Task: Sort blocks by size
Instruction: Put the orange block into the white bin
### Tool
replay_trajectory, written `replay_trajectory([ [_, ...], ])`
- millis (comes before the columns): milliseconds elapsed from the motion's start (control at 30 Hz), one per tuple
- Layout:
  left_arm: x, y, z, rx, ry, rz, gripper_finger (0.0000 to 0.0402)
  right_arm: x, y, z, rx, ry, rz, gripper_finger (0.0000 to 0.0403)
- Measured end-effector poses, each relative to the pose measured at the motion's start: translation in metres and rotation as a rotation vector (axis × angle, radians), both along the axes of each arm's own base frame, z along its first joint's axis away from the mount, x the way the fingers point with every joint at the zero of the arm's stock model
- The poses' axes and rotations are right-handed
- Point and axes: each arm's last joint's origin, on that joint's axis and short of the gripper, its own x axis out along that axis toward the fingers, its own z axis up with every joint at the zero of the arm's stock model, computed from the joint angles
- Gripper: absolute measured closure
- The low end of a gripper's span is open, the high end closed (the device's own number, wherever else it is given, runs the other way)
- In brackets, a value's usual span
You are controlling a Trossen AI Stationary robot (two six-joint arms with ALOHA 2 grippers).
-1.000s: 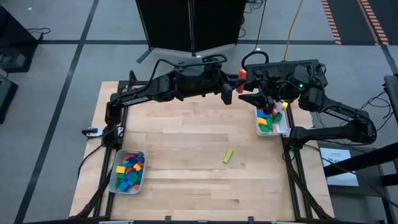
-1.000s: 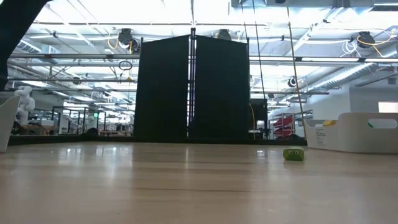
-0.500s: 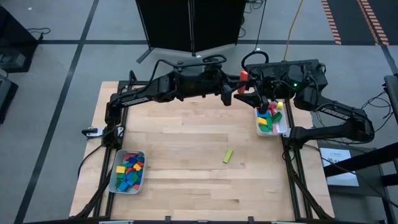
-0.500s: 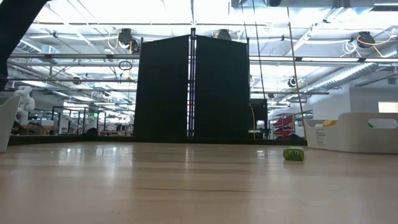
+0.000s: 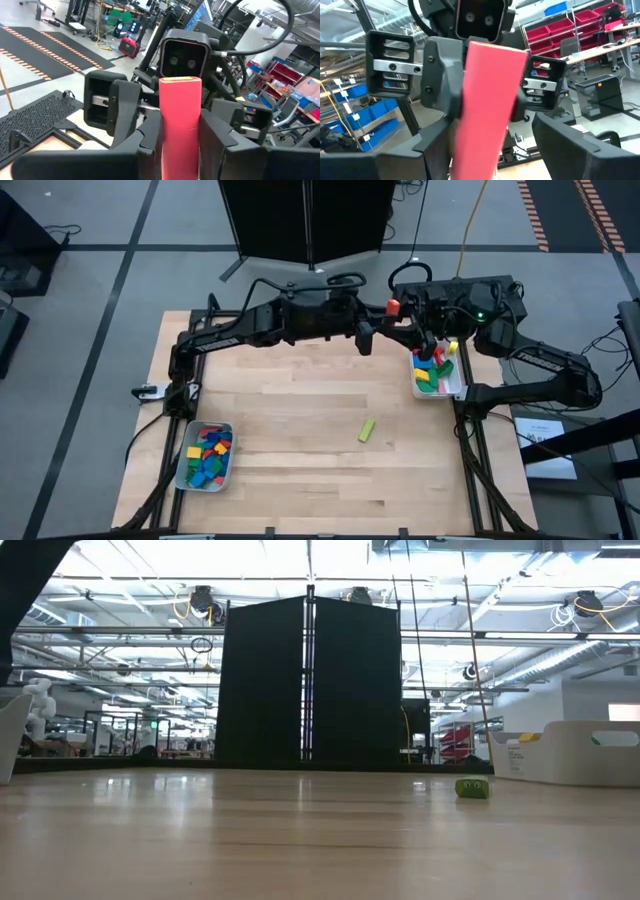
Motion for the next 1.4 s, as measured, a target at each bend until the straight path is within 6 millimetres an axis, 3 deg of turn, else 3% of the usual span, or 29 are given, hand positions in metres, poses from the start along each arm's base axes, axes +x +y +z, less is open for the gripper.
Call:
replay_trajectory([
  [167,0.0,-0.002,0.0,0.008,0.003,-0.003,0.0321,0.0,0.0,0.0,0.0,0.004,0.005,0.0187],
  [433,0.0,-0.005,-0.001,0.026,0.017,-0.002,0.0321,0.001,0.0,-0.002,0.016,0.024,0.019,0.0313],
  [767,0.001,-0.012,-0.001,0.029,0.018,0.003,0.0321,0.001,0.0,-0.002,0.018,0.026,0.02,0.0315],
  [833,0.001,-0.014,-0.001,0.041,0.021,0.003,0.0298,0.001,0.0,-0.002,0.019,0.026,0.018,0.0315],
  [1033,0.001,-0.016,-0.001,0.051,0.022,0.015,0.0151,0.002,-0.001,-0.003,0.019,0.033,-0.013,0.0315],
  [1133,-0.001,-0.015,-0.001,0.077,0.036,0.06,0.0098,0.001,-0.003,-0.007,0.032,0.066,-0.085,0.0315],
  [1233,-0.003,-0.014,0.001,0.122,0.049,0.099,0.007,-0.003,-0.009,-0.016,0.074,0.164,-0.224,0.0315],
  [1400,-0.011,-0.009,-0.008,0.107,0.186,0.167,0.0063,-0.025,-0.024,-0.049,0.23,0.51,-0.644,0.0315],
])
